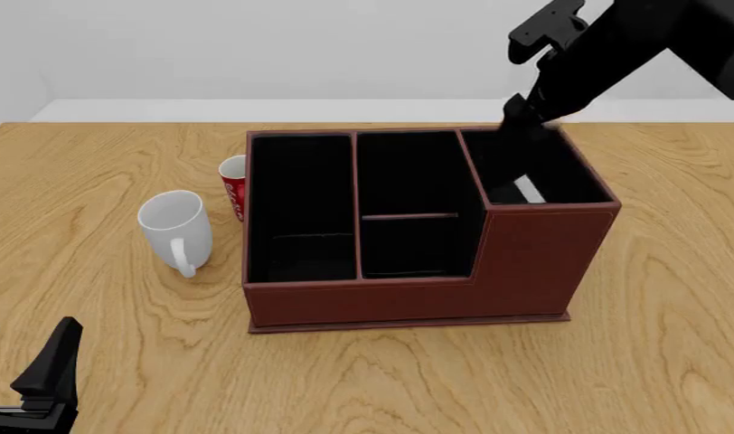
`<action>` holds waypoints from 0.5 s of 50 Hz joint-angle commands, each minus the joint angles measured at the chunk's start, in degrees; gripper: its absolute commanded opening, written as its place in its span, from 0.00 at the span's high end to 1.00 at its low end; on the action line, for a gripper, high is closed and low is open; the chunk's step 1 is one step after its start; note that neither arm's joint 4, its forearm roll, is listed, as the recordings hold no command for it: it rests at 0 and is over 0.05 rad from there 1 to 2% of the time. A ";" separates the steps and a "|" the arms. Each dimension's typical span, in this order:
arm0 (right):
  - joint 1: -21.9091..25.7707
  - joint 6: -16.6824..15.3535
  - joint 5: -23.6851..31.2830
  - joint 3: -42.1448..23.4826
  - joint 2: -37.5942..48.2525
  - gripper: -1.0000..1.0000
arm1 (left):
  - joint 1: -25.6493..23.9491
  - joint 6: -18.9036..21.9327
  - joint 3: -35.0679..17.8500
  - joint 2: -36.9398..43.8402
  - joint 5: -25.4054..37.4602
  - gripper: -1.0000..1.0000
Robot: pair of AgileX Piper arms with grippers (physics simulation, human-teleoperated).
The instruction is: Pick up the book and place it in the right compartment of the caddy.
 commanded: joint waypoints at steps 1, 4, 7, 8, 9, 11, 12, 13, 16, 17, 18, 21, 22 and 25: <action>1.17 0.03 0.29 -0.72 -2.78 0.00 | 0.00 0.00 0.00 0.00 0.00 0.00; 2.78 0.32 0.59 0.26 -5.21 0.00 | 0.00 0.00 0.00 0.00 0.00 0.00; 4.28 0.41 0.35 2.42 -7.45 0.00 | 0.00 0.00 0.00 0.00 0.00 0.00; 5.02 1.53 0.17 3.01 -8.76 0.00 | 0.00 0.00 0.00 0.00 0.00 0.00; 5.02 1.54 0.15 3.05 -8.78 0.00 | 0.00 0.00 0.00 0.00 0.00 0.00; 4.94 1.20 -0.54 4.93 -10.20 0.00 | 0.00 0.00 0.00 0.00 0.00 0.00; 4.62 1.05 -1.06 5.51 -10.73 0.00 | 0.00 0.00 0.00 0.00 0.00 0.00; 4.40 0.94 -1.68 6.42 -11.63 0.00 | 0.00 0.00 0.00 0.00 0.00 0.00; 5.70 1.37 -3.71 10.35 -15.65 0.00 | 0.00 0.00 0.00 0.00 0.00 0.00; 5.98 1.62 -4.09 10.98 -16.38 0.00 | 0.00 0.00 0.00 0.00 0.00 0.00; 5.90 1.42 -4.39 11.41 -16.70 0.00 | 0.00 0.00 0.00 0.00 0.00 0.00; 6.09 1.38 -6.14 14.43 -19.38 0.00 | 0.00 0.00 0.00 0.00 0.00 0.00; 6.16 1.35 -6.98 15.72 -20.52 0.00 | 0.00 0.00 0.00 0.00 0.00 0.00; 6.79 1.76 -9.13 19.80 -23.92 0.00 | 0.00 0.00 0.00 0.00 0.00 0.00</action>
